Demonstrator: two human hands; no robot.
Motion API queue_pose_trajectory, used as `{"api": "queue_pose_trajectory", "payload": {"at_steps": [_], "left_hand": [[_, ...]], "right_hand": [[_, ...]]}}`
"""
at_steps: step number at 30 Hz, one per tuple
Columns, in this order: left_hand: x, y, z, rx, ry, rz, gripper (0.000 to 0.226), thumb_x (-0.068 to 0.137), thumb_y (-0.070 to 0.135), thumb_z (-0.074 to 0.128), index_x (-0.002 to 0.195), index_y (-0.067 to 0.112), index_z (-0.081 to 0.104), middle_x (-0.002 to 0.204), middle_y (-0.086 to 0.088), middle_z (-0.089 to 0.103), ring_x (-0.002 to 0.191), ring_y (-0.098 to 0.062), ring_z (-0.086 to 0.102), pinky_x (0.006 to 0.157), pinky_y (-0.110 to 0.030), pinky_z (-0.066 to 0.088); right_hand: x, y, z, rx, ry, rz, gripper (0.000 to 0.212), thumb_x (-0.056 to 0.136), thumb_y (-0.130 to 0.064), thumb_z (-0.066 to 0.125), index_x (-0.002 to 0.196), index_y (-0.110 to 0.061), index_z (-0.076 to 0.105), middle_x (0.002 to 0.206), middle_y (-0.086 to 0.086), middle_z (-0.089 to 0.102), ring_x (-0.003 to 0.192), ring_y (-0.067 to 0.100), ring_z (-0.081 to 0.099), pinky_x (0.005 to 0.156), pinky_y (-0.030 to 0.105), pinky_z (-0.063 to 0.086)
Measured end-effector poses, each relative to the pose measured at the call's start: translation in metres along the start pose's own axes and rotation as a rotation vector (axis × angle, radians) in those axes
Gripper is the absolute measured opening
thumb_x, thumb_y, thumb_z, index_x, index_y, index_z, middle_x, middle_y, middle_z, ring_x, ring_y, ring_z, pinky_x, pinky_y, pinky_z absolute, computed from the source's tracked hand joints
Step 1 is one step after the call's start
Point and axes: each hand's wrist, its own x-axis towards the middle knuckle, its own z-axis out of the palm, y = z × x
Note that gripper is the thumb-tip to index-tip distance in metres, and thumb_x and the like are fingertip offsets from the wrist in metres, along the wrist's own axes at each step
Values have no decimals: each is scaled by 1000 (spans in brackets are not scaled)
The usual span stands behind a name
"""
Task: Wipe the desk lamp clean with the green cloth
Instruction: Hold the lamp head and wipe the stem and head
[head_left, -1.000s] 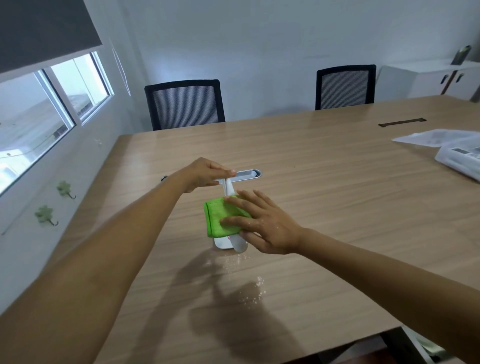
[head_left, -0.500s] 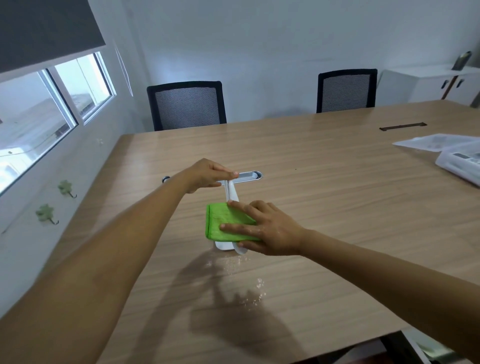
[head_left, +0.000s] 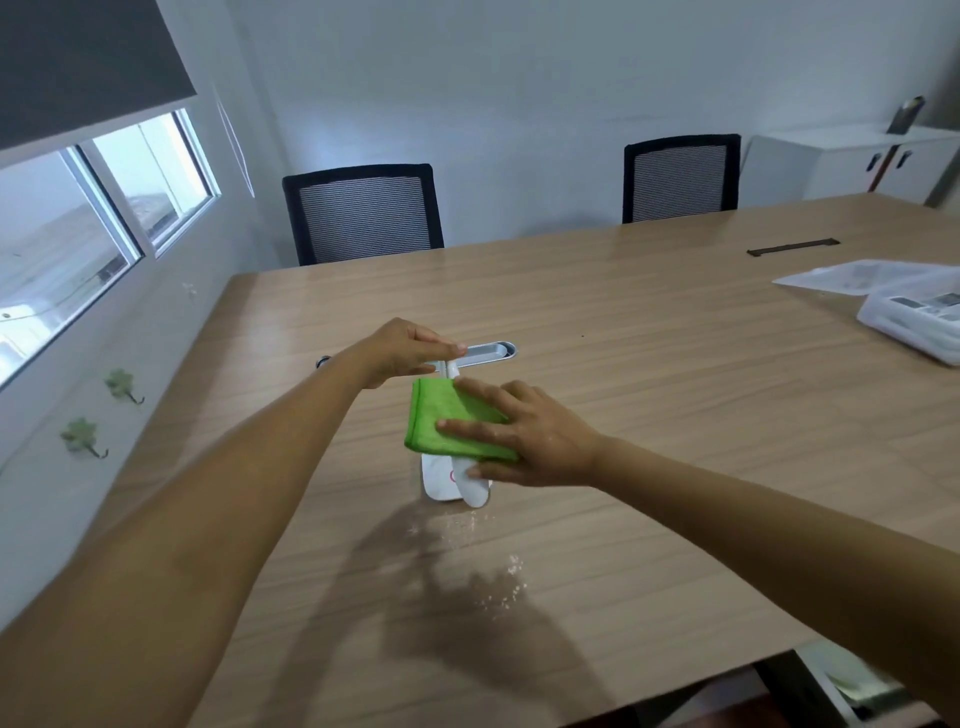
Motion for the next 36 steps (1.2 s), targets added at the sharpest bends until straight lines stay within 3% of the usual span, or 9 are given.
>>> {"api": "queue_pose_trajectory", "payload": {"at_steps": [5, 8, 11, 14, 22, 25, 28, 32, 36], "left_hand": [[3, -2, -2, -15, -3, -9, 31, 74, 27, 77, 99, 9, 74, 114, -3, 71, 113, -15, 61, 100, -34, 49], [2, -2, -4, -19, -9, -12, 34, 75, 26, 76, 103, 8, 73, 117, -5, 70, 114, -16, 61, 98, -32, 50], [-2, 2, -3, -22, -34, 3, 30, 76, 23, 75, 102, 7, 73, 109, -8, 71, 99, -17, 64, 81, -22, 54], [-4, 5, -2, 5, -35, 4, 33, 77, 22, 74, 105, 4, 71, 99, -3, 71, 86, -10, 65, 65, -13, 52], [4, -1, -3, -15, 1, -16, 34, 75, 26, 76, 103, 7, 73, 117, -5, 69, 111, -14, 60, 96, -30, 51], [3, 1, -3, -7, -5, 3, 34, 76, 23, 75, 104, 5, 72, 115, -7, 70, 108, -16, 61, 94, -29, 50], [2, 2, -3, -3, -9, 12, 33, 76, 22, 75, 104, 4, 72, 111, -9, 70, 103, -16, 62, 95, -30, 50], [3, 0, -2, -3, -15, -15, 30, 75, 23, 76, 100, 7, 74, 108, -5, 71, 99, -9, 63, 87, -20, 52], [5, 0, -4, -15, -18, -15, 28, 75, 23, 76, 99, 7, 74, 104, -3, 72, 96, -6, 63, 82, -14, 54]], "right_hand": [[-36, -20, 2, -50, -52, -232, 44, 91, -47, 46, 134, -41, 44, 148, 9, 42, 94, 32, 56, 77, 41, 50], [-27, -15, -8, -65, 10, -212, 44, 91, -45, 44, 135, -40, 43, 149, 10, 40, 97, 34, 56, 80, 42, 49], [1, 2, -16, -25, 85, -43, 42, 92, -45, 44, 134, -38, 46, 147, 13, 42, 99, 38, 57, 80, 45, 50], [10, 9, -9, -45, 38, -15, 43, 92, -44, 46, 134, -37, 44, 147, 13, 43, 99, 37, 58, 77, 46, 52], [-23, -11, -2, -156, 28, -243, 41, 93, -40, 41, 134, -39, 46, 147, 9, 44, 111, 36, 54, 93, 41, 47], [-1, -4, -12, -149, 121, -133, 42, 90, -41, 50, 132, -39, 49, 145, 8, 47, 111, 36, 54, 93, 42, 48], [12, 2, -6, -125, 84, -84, 41, 91, -41, 51, 132, -37, 50, 144, 7, 48, 114, 36, 55, 93, 45, 48], [-5, -5, 12, -120, 57, -132, 40, 95, -33, 43, 135, -30, 49, 145, 12, 45, 129, 38, 46, 105, 46, 42], [-32, -15, 18, -171, 48, -242, 43, 96, -19, 41, 139, -23, 43, 146, 12, 44, 137, 28, 39, 113, 42, 32]]}}
